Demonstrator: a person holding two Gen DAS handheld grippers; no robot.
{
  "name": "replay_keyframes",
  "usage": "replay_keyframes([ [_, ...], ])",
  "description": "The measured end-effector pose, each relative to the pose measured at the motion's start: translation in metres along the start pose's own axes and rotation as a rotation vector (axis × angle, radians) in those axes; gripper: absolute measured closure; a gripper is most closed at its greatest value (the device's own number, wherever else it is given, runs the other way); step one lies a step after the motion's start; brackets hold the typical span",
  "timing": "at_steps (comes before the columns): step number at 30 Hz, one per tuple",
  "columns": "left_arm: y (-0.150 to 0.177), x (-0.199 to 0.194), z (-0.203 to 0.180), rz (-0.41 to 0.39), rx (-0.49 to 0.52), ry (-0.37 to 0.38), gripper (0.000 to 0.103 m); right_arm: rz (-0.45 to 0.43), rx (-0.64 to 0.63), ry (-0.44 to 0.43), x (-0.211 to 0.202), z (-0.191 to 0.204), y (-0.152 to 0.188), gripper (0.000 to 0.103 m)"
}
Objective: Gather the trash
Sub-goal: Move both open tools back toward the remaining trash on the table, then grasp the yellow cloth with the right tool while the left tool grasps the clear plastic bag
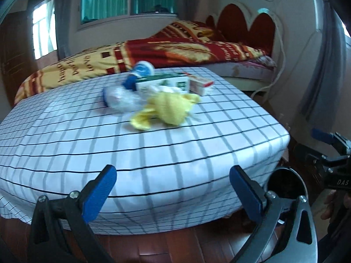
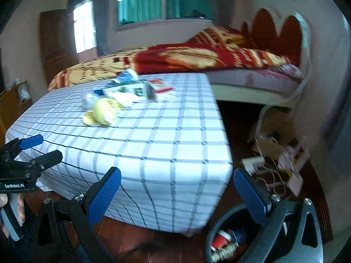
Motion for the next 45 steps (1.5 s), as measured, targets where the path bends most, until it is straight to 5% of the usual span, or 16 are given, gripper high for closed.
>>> replay_keyframes([
  [15, -0.026, 0.029, 0.092, 0.014, -0.11, -0.061, 0.0, 0.051, -0.207, -0.108, 0.09, 0.119, -0.114, 0.0],
  [21, -0.032, 0.044, 0.109, 0.029, -0.137, -0.048, 0.001, 0.13, -0.246, -0.15, 0.136, 0.146, -0.131, 0.021],
  [23, -0.034, 0.048, 0.11, 0.033, -0.138, -0.038, 0.004, 0.153, -0.246, -0.162, 0.145, 0.149, -0.132, 0.046],
  [26, -0.037, 0.053, 0.107, 0.038, -0.135, -0.012, 0.007, 0.151, -0.24, -0.199, 0.142, 0.147, -0.129, 0.059],
  [33, -0.064, 0.067, 0.1, 0.026, -0.115, 0.027, 0.013, 0.002, -0.126, -0.097, 0.104, 0.105, -0.143, 0.061],
  [45, -0.125, 0.124, 0.111, 0.087, -0.127, 0.074, 0.031, -0.022, -0.023, -0.038, 0.112, 0.06, -0.164, 0.061],
])
Point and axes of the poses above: each gripper's, at about its wrist camera, not at the fingertips, and x roughly the way its jaws point, z to its left, y to its underside, the point moved 6 cm from there along x, roughly the way its jaws point, and after that the axes turned 14 degrees about z, right-handed, at the moved point
